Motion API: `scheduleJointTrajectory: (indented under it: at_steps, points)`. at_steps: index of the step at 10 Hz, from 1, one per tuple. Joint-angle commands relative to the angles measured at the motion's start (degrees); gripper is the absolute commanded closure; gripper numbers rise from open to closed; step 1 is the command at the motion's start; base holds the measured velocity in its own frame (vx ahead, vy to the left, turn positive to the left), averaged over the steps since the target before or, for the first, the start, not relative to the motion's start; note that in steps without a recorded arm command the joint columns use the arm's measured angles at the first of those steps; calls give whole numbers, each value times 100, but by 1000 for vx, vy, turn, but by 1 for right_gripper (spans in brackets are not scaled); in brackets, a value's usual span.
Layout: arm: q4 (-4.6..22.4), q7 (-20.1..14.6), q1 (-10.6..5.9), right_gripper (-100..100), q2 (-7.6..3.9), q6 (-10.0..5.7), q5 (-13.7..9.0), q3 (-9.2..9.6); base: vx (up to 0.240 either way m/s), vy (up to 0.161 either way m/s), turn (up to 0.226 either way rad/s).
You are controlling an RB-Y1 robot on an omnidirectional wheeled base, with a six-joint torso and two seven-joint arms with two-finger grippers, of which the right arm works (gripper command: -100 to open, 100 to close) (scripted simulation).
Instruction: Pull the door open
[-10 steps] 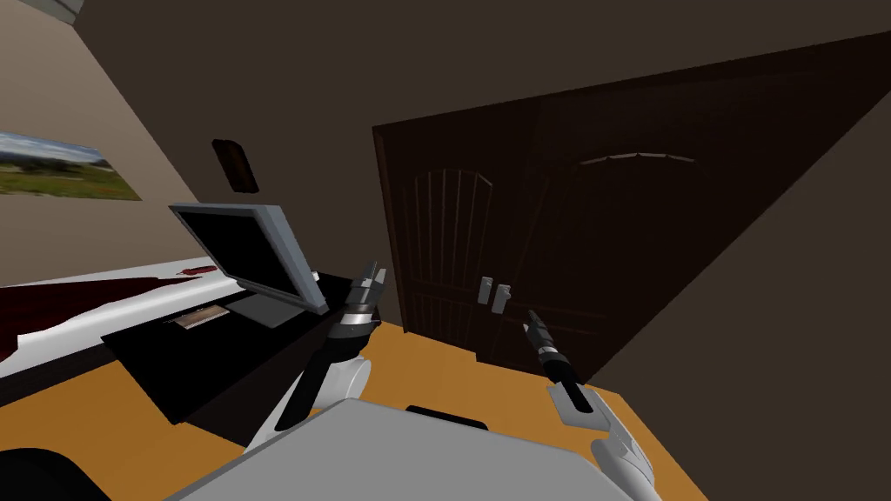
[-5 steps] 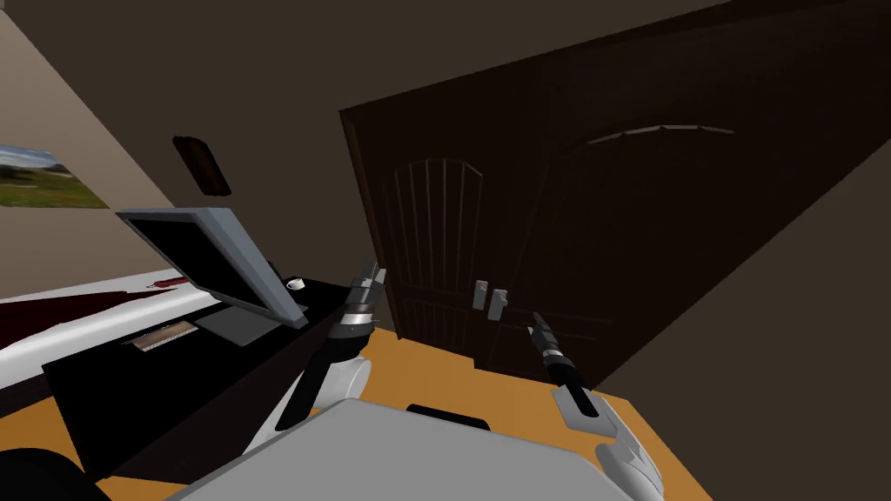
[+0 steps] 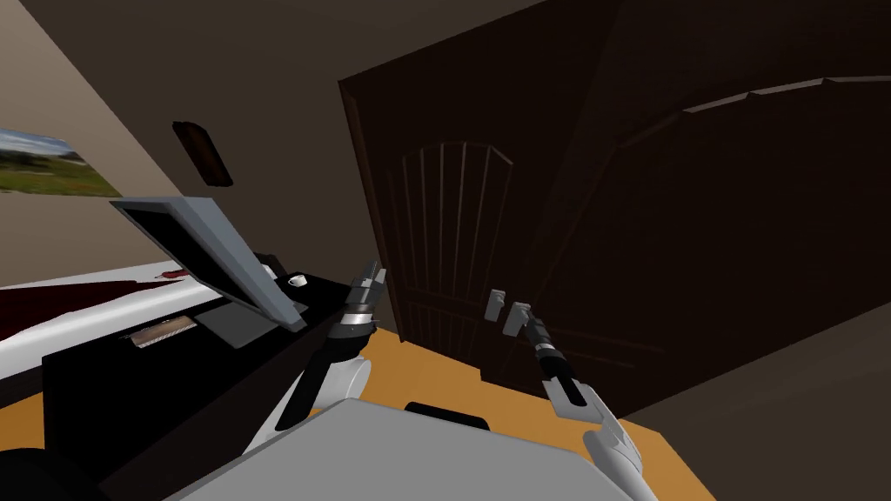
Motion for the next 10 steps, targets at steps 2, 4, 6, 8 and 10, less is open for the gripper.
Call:
scheduleJointTrajectory:
  at_steps: [2, 4, 6, 8, 10]
  points:
    - [6, 1, 13, 100, -2, 3, 0, -3, -30, -14, 13]
    - [6, 1, 13, 100, -2, 3, 0, -3, -17, -2, -2]
    - [17, -31, 90, 100, -44, 8, 7, 2, -52, -33, -22]
    - [-2, -82, 141, 100, -92, 1, 21, 38, -168, -69, -4]
    - [-95, -176, 138, -100, -135, -28, 49, 149, -209, -84, 8]
